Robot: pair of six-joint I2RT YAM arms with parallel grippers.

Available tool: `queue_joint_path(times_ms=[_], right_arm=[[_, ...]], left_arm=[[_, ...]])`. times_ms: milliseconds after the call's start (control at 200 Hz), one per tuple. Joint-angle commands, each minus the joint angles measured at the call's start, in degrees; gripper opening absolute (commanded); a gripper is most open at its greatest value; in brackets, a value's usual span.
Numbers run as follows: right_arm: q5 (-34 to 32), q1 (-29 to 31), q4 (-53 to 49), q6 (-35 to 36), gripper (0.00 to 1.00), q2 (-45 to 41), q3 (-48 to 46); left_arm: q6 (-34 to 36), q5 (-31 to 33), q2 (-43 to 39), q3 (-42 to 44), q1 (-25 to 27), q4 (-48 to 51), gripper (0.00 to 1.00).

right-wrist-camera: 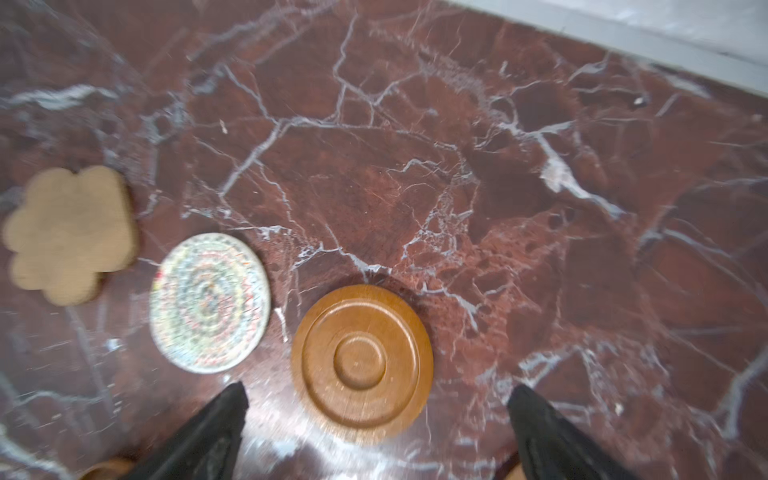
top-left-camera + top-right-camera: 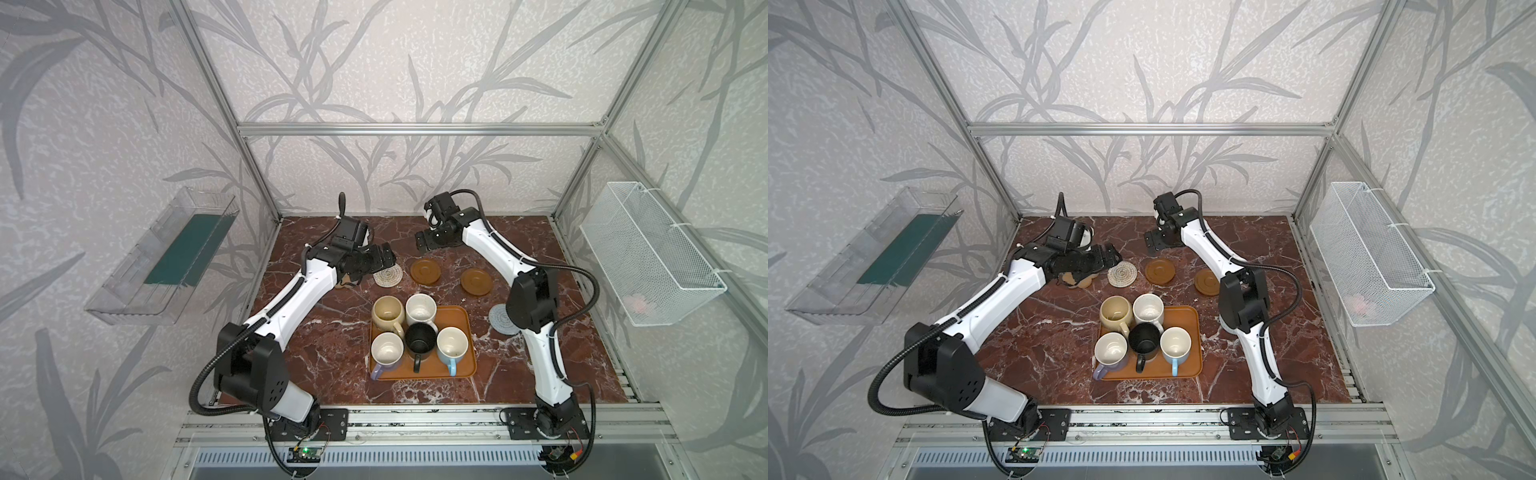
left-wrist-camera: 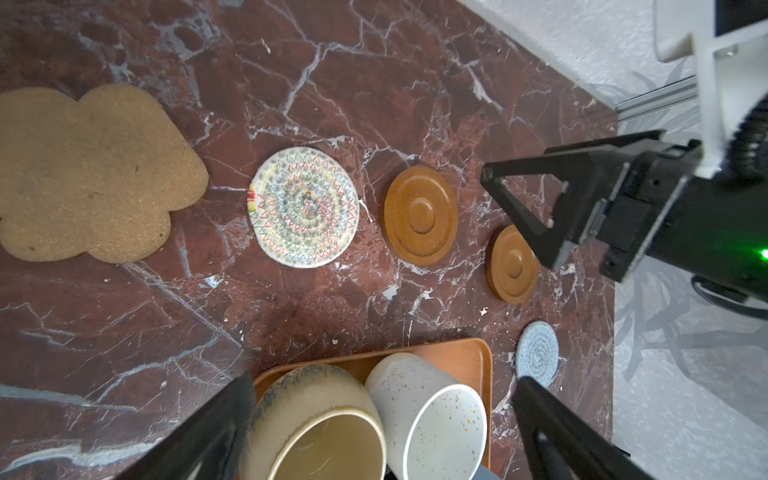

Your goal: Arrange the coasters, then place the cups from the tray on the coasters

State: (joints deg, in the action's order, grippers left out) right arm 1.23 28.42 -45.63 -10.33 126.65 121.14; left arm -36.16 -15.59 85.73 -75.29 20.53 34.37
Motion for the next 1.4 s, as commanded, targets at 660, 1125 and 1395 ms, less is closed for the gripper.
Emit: queue_joint_path(times_ms=[660, 1125, 1395], right_arm=[[2.6, -9.5, 21.6, -7.9, 0.99, -42.0, -58.6], [2.1, -15.9, 15.7, -6.6, 0.98, -33.6, -56.1], [1.2, -17.9, 16.3, -5.9, 0.85, -29.2, -55.5]], left_arm=[[-2.8, -4.0, -6.7, -0.2, 14.1, -4.1, 0.99], [-2.9, -2.0, -3.2, -0.9, 16.0, -7.6, 0.99], [-3.2, -2.8, 0.5, -2.1, 16.1, -9.9, 0.99]])
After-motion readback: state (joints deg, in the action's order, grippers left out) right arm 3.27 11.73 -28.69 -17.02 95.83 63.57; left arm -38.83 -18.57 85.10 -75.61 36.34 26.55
